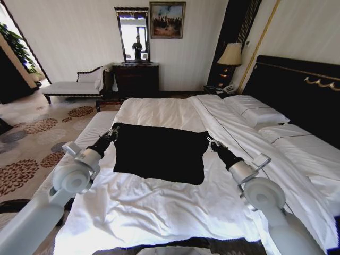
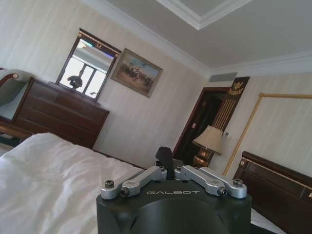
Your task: Fold the clothes on the bed.
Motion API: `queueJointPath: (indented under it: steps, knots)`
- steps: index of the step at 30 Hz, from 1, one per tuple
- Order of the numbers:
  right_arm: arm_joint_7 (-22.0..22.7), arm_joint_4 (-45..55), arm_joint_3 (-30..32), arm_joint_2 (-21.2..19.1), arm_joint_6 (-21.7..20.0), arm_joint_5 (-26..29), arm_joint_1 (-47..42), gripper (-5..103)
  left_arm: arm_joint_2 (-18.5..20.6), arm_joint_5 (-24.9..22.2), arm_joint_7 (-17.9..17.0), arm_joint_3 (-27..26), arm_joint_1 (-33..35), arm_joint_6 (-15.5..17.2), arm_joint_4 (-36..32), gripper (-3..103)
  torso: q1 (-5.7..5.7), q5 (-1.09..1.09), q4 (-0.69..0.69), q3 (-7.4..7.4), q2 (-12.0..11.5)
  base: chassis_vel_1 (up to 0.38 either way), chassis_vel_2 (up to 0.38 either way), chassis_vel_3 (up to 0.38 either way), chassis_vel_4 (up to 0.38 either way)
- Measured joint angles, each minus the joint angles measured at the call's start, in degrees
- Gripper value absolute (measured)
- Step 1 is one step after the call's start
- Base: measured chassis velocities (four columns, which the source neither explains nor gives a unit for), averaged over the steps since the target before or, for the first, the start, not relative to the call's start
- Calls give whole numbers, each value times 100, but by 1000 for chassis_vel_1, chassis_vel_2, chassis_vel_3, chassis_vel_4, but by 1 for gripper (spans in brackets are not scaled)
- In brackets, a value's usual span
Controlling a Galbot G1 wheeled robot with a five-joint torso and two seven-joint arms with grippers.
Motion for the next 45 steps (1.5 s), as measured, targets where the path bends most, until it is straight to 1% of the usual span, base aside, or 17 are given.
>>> queueJointPath:
  steps: [3,4,6,10,11,13,15,19,20,24,26,30,35,38,39,44,45]
  knots:
    - [1,333,97,120,-25,-96,-485,0,-275,122,23,-548,866,30,-375,1,-1,0,0,-1,0,0,0,0,0]
    - [1,333,97,120,-25,-96,-485,0,-275,122,23,-548,866,30,-375,1,-1,0,0,-1,0,0,0,0,0]
    - [25,660,179,237,-63,-142,-883,0,-620,360,83,-872,1516,34,-650,1,-1,-1,2,-1,1,0,0,0,0]
    - [136,784,276,353,-149,-155,-1306,0,-936,500,153,-1151,2224,137,-850,1,-1,0,-2,-1,1,0,0,0,0]
    - [136,784,276,353,-149,-155,-1306,0,-936,500,153,-1151,2224,137,-850,1,-1,0,-2,-1,1,0,0,0,0]
    - [431,790,300,508,-458,64,-1684,0,-1076,502,210,-1370,3021,247,-880,1,-2,2,0,-1,1,0,0,0,0]
    - [487,789,217,522,-533,90,-1619,0,-1080,558,108,-1206,2923,258,-809,1,-2,1,0,-1,1,0,0,0,0]
    - [686,466,-140,550,-685,271,-960,0,-966,667,-328,-163,1833,313,-308,1,-2,-2,-2,0,0,0,0,0,0]
    - [686,466,-140,550,-685,271,-960,0,-966,667,-328,-163,1833,313,-308,1,-2,-2,-2,0,0,0,0,0,0]
    - [655,-430,-410,486,-708,322,-265,0,-831,573,-474,638,730,358,646,1,1,0,0,2,-2,0,0,0,0]
    - [596,-636,-474,458,-708,315,-118,0,-808,549,-479,780,474,360,898,1,1,-1,-1,2,-2,0,0,0,0]
    - [296,-1564,-870,437,-636,110,521,0,-784,545,-338,1219,-309,358,1772,1,1,-1,-1,2,-2,0,0,0,0]
    - [103,-2300,-1252,441,-530,-68,1123,0,-890,600,-226,1596,-832,328,2291,1,1,1,2,2,-2,0,0,0,0]
    - [-29,-3049,-1678,483,-406,-255,1825,0,-1142,735,-119,2209,-1535,263,3056,1,1,0,0,2,-2,0,0,0,0]
    - [-29,-3049,-1678,483,-406,-255,1825,0,-1142,735,-119,2209,-1535,263,3056,1,1,0,0,2,-2,0,0,0,0]
    - [-190,-4181,-2156,658,-199,-566,2630,0,-1594,850,50,2886,-2548,109,4127,1,2,1,0,2,-2,0,0,0,0]
    - [-190,-4181,-2156,658,-199,-566,2630,0,-1594,850,50,2886,-2548,109,4127,1,2,1,0,2,-2,0,0,0,0]
